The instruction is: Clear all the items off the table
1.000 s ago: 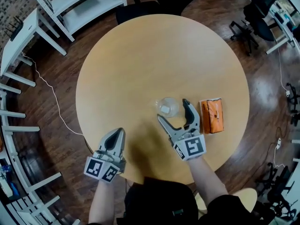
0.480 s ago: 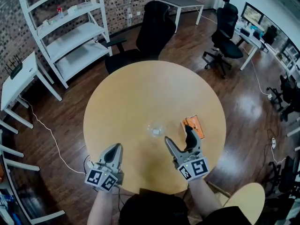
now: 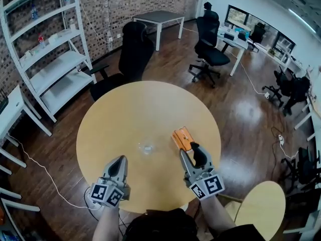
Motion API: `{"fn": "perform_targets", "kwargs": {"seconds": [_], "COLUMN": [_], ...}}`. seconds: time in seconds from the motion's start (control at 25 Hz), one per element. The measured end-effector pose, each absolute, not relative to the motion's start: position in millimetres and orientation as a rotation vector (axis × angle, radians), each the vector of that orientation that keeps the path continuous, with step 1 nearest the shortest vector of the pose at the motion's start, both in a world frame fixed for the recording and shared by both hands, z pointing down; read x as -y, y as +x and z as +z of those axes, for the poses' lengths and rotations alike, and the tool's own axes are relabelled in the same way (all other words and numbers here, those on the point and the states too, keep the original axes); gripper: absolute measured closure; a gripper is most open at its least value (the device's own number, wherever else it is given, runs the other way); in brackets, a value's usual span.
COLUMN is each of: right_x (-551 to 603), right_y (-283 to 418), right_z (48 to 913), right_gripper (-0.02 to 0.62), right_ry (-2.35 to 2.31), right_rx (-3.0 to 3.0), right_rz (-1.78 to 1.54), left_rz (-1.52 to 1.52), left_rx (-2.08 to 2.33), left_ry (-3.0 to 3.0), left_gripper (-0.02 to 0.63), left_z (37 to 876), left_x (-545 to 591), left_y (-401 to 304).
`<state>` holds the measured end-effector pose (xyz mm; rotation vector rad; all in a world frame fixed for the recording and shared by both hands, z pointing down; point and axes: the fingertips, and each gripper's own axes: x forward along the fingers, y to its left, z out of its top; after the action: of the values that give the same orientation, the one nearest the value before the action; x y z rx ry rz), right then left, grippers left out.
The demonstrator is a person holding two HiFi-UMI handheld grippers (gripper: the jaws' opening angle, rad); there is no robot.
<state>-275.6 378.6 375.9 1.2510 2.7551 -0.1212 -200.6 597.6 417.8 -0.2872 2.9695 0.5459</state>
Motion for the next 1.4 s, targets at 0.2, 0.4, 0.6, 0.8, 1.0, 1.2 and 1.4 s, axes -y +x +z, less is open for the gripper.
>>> {"fn": "perform_targets", "kwargs": {"seconds": [0.2, 0.4, 0.6, 0.8, 1.0, 1.2, 1.4], "right_x": [-328, -267, -231, -222, -223, -223, -223], "right_y": [-273, -270, -287, -297, -300, -307, -315], "right_z": [368, 359, 335, 331, 340, 341, 333], "right_gripper": [0.586, 0.592, 0.592, 0.594, 0.594, 0.594, 0.594], "right_ry": [1.197, 1.13, 1.113, 1.121, 1.182, 1.202, 1.2], "right_rx": [-2.804, -2.844, -2.808, -2.797, -2.797, -2.795, -2.771], "right_rz": [-0.023, -0.107, -0.2, -0.19, -0.185, -0.178, -0.178], "left_rz": [0.533, 0.549, 0.544, 0.518, 0.515, 0.513, 0.513], "left_rx": [-2.955, -2.914, -2.896, -2.896, -2.899, -2.905, -2.891], "left_ry": [-0.366, -0.408, -0.412, -0.388, -0.336, -0.309, -0.248], "left_gripper": [0.604, 0.604, 0.604, 0.604, 0.604, 0.604, 0.604], "left_z": [399, 384, 377, 371, 373, 376, 374], "left_x": [-558, -512, -483, -474, -477, -480, -492], "left_y": [-217, -225, -236, -237, -237, -238, -243]}}
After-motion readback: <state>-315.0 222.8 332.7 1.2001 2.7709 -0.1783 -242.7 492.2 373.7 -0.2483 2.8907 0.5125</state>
